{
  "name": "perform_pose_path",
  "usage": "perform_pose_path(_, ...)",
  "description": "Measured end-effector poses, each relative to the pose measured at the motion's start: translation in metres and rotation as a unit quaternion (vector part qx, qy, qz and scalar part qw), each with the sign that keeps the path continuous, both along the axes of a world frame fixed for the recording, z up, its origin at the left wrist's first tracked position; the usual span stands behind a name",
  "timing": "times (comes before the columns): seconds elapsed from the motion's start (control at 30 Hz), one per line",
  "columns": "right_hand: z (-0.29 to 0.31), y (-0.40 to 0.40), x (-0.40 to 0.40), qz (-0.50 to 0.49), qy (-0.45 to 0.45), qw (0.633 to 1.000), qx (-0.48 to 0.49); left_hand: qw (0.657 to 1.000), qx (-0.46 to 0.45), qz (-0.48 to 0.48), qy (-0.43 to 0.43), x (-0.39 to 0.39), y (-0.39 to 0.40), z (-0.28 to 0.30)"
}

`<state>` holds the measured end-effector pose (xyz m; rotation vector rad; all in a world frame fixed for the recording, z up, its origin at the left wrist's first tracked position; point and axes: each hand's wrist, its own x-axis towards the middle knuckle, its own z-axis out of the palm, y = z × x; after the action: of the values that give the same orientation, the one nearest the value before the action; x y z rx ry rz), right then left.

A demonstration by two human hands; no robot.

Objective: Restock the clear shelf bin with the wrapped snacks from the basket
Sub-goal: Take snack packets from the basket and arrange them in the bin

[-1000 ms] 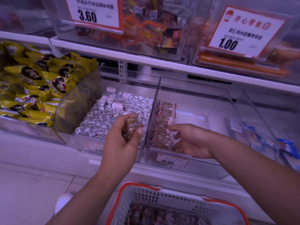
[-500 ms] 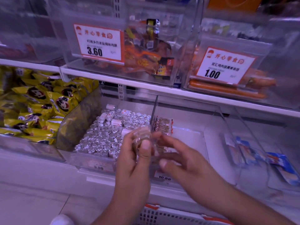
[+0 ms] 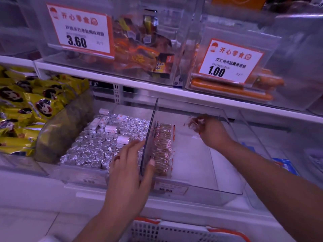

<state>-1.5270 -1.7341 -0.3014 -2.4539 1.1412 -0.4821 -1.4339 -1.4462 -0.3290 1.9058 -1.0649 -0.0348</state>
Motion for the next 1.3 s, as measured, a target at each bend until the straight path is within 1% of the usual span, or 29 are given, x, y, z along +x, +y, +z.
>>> perform_pose_path(0.07, -0.016, -0.023, 0.017, 0.008, 0.067, 0.997, -0.038, 1.0, 0.012, -0.017, 0.008, 0.002, 0.0, -0.004)
perform_pose_path(0.13, -0.035, -0.03, 0.03, 0.031, 0.095, 0.994, -0.051, 1.0, 0.019, -0.023, 0.009, 0.006, 0.001, -0.007)
perform_pose_path(0.2, -0.052, -0.031, 0.038, 0.035, 0.094, 0.994, -0.048, 0.999, 0.027, -0.023, 0.012, 0.011, 0.0, -0.009)
perform_pose_path(0.27, -0.064, -0.031, 0.039, 0.031, 0.093, 0.993, -0.065, 0.999, 0.027, -0.023, 0.022, 0.012, 0.0, -0.01)
perform_pose_path(0.37, -0.073, -0.031, 0.033, 0.03, 0.085, 0.99, -0.106, 0.999, 0.023, -0.014, 0.022, 0.011, -0.001, -0.011)
perform_pose_path(0.47, -0.075, -0.026, 0.031, -0.007, 0.108, 0.981, -0.163, 0.999, 0.026, -0.01, 0.017, 0.01, -0.002, -0.011)
perform_pose_path(0.53, -0.074, -0.024, 0.033, -0.021, 0.104, 0.982, -0.156, 0.999, 0.027, -0.006, 0.015, 0.009, -0.001, -0.01)
perform_pose_path(0.63, -0.075, -0.025, 0.037, -0.001, 0.103, 0.982, -0.156, 1.0, 0.026, -0.002, 0.008, 0.008, 0.0, -0.01)
perform_pose_path(0.73, -0.075, -0.023, 0.041, 0.022, 0.119, 0.976, -0.179, 1.0, 0.027, -0.006, 0.004, 0.007, 0.0, -0.009)
perform_pose_path(0.87, -0.077, -0.017, 0.044, 0.032, 0.115, 0.971, -0.208, 1.0, 0.027, -0.005, -0.004, 0.006, 0.0, -0.008)
perform_pose_path(1.0, -0.078, -0.021, 0.042, 0.031, 0.126, 0.972, -0.197, 1.0, 0.031, 0.003, -0.003, 0.006, 0.0, -0.009)
perform_pose_path(1.1, -0.079, -0.022, 0.041, 0.026, 0.109, 0.975, -0.19, 0.999, 0.034, -0.002, -0.002, 0.006, 0.0, -0.008)
perform_pose_path(1.2, -0.082, -0.021, 0.041, 0.043, 0.089, 0.981, -0.166, 0.999, 0.036, -0.003, -0.004, 0.006, 0.0, -0.008)
perform_pose_path(1.3, -0.081, -0.023, 0.042, 0.049, 0.095, 0.979, -0.176, 0.999, 0.034, 0.002, 0.003, 0.006, 0.0, -0.009)
